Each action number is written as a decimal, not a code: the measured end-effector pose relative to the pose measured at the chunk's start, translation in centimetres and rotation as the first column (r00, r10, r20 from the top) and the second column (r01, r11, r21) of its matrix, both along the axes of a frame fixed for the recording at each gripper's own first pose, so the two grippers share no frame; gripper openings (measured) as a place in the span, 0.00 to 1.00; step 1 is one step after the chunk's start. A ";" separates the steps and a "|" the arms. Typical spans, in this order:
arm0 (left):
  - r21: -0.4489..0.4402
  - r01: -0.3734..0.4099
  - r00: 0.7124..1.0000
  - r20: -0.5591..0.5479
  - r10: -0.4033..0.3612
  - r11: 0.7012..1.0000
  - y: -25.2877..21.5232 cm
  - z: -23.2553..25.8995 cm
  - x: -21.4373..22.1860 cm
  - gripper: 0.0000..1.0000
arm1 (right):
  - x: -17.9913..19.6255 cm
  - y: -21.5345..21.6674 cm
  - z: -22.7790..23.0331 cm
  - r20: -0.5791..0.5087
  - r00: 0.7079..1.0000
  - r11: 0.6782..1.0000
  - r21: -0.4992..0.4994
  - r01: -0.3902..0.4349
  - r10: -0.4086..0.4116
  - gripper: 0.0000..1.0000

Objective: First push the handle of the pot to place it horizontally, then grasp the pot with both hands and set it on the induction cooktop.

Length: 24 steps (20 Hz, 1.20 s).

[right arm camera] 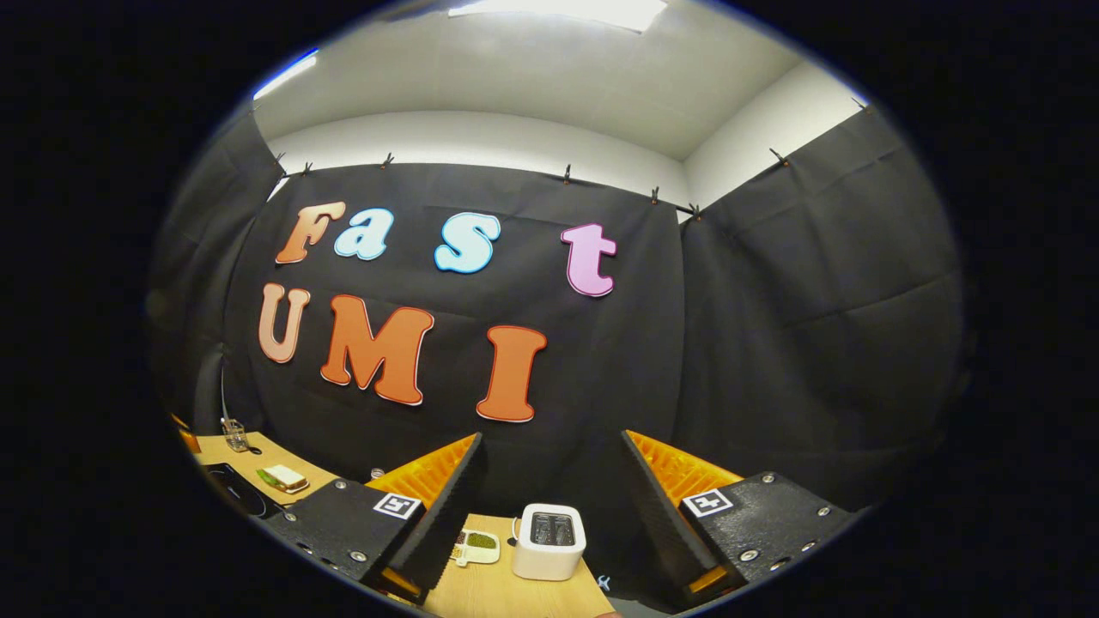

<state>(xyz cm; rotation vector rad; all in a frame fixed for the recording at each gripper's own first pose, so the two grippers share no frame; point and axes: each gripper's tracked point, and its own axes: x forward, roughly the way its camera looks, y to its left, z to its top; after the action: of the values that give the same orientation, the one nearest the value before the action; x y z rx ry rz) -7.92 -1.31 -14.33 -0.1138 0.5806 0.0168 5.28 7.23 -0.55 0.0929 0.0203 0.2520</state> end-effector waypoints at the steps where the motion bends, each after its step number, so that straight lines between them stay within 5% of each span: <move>1: -0.049 0.020 0.996 -0.087 -0.024 0.999 -1.2 -2.1 -1.4 0.13 | 0.1 -0.2 -0.4 -0.005 1.000 1.000 0.001 -0.003 0.003 0.95; 7: -0.168 -0.009 0.895 -0.441 -0.067 0.986 -4.4 -10.9 -8.1 0.13 | 1.0 -1.7 -2.7 -0.039 0.999 1.000 0.008 -0.001 0.002 0.95; 16: -0.203 -0.299 0.645 -0.763 0.041 0.932 -4.7 -17.9 -16.5 0.08 | 1.2 -4.0 -5.5 -0.083 0.997 1.000 0.021 -0.007 0.009 0.95; 20: -0.202 -0.390 0.600 -0.796 0.082 0.898 -4.2 -19.3 -16.6 0.08 | 0.7 -4.9 -6.8 -0.104 0.994 1.000 0.019 -0.011 0.013 0.95; 24: -0.181 -0.389 0.569 -0.819 0.081 0.903 -3.4 -20.6 -16.5 0.08 | 0.6 -5.9 -7.2 -0.122 0.992 1.000 0.023 0.015 -0.012 0.95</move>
<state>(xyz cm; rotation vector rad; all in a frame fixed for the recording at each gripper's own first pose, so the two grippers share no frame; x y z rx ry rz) -24.42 -4.68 -34.96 -0.5580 1.4905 0.2496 5.83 1.30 -7.71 0.1321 0.1385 0.2326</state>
